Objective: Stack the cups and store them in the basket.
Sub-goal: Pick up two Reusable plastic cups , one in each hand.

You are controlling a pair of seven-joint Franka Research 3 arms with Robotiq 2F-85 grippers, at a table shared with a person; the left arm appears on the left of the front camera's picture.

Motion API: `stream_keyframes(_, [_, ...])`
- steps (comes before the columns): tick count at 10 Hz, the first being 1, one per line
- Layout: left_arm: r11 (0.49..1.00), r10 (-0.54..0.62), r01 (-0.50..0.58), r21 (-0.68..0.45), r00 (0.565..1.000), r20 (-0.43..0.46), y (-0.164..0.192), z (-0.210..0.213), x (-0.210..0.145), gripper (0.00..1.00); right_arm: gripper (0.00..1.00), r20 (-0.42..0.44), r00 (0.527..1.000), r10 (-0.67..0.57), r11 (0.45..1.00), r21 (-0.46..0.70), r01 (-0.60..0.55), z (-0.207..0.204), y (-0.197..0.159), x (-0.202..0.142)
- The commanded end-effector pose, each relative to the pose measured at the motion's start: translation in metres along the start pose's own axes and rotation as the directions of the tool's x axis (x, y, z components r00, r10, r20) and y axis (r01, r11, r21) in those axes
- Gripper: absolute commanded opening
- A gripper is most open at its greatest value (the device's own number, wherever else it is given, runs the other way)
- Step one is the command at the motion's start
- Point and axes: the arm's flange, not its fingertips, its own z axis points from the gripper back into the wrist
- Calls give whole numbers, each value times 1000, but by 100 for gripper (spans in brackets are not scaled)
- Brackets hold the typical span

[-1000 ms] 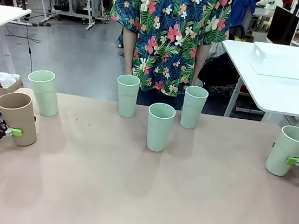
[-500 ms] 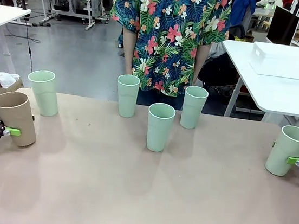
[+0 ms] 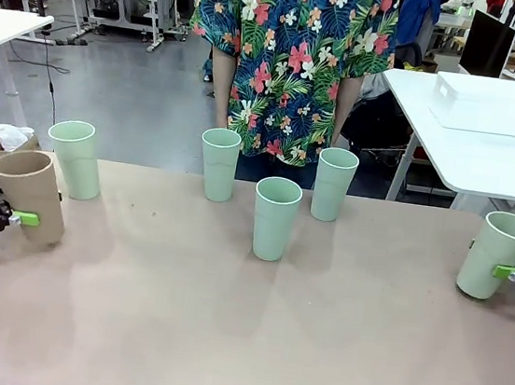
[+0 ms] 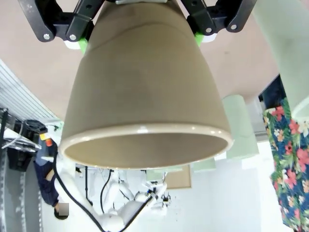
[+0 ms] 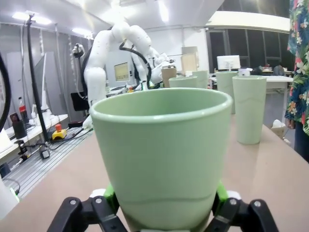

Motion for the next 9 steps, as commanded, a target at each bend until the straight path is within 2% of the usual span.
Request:
stream_keyframes(1, [999,-11,9,44,999,40,-15,-14,25,83,86,17,999,-39,994,-103,41,-29,21,34])
stream_keyframes(4, [997,-20,20,79,1000,8,-30,-44,67,83,86,-5,998,-66,977,-202,64,-58,35,64])
stream_keyframes(9, [997,-7,10,79,999,-41,-51,-100,124,83,86,4,999,-46,965,-259,45,-113,58,101])
